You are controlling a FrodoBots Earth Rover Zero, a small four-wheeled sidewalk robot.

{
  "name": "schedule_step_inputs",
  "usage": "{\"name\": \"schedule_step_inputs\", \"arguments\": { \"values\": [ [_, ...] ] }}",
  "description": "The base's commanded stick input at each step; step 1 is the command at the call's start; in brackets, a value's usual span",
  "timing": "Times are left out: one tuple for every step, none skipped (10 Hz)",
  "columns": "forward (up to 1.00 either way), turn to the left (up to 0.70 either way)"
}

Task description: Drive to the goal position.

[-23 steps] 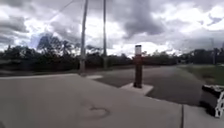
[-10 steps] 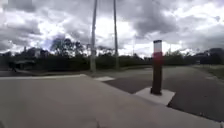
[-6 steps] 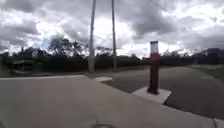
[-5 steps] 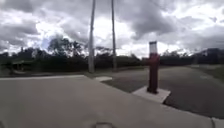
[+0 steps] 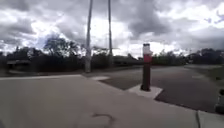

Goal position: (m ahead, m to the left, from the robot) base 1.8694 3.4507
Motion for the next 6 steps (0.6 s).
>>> {"name": "schedule_step_inputs", "arguments": {
  "values": [
    [-0.69,0.34],
    [-0.69,0.34],
    [-0.66,0.34],
    [-0.52,0.32],
    [-0.39,0.3],
    [-0.25,0.28]
  ]
}}
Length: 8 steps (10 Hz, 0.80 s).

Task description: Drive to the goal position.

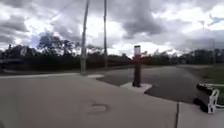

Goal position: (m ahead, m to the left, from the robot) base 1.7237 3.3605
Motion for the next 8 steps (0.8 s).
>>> {"name": "schedule_step_inputs", "arguments": {
  "values": [
    [-0.11,0.26],
    [0.0,0.24],
    [0.02,0.17],
    [0.04,0.11],
    [0.06,0.04],
    [0.14,-0.09],
    [0.47,-0.47],
    [0.58,-0.38]
  ]
}}
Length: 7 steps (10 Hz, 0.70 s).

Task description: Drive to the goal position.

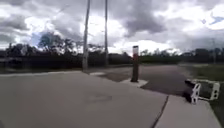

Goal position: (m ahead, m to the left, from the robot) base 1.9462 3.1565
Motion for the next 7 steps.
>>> {"name": "schedule_step_inputs", "arguments": {
  "values": [
    [0.66,-0.33],
    [0.68,-0.34],
    [0.7,-0.35],
    [0.7,-0.35],
    [0.7,-0.35],
    [0.7,-0.35],
    [0.7,-0.35]
  ]
}}
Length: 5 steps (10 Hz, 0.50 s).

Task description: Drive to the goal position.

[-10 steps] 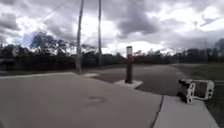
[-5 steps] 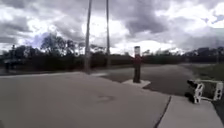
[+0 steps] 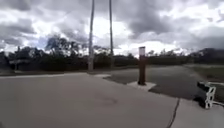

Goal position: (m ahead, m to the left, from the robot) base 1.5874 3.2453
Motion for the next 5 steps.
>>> {"name": "schedule_step_inputs", "arguments": {
  "values": [
    [0.7,-0.35],
    [0.7,-0.35],
    [0.7,-0.35],
    [0.71,-0.35],
    [0.71,-0.36]
  ]
}}
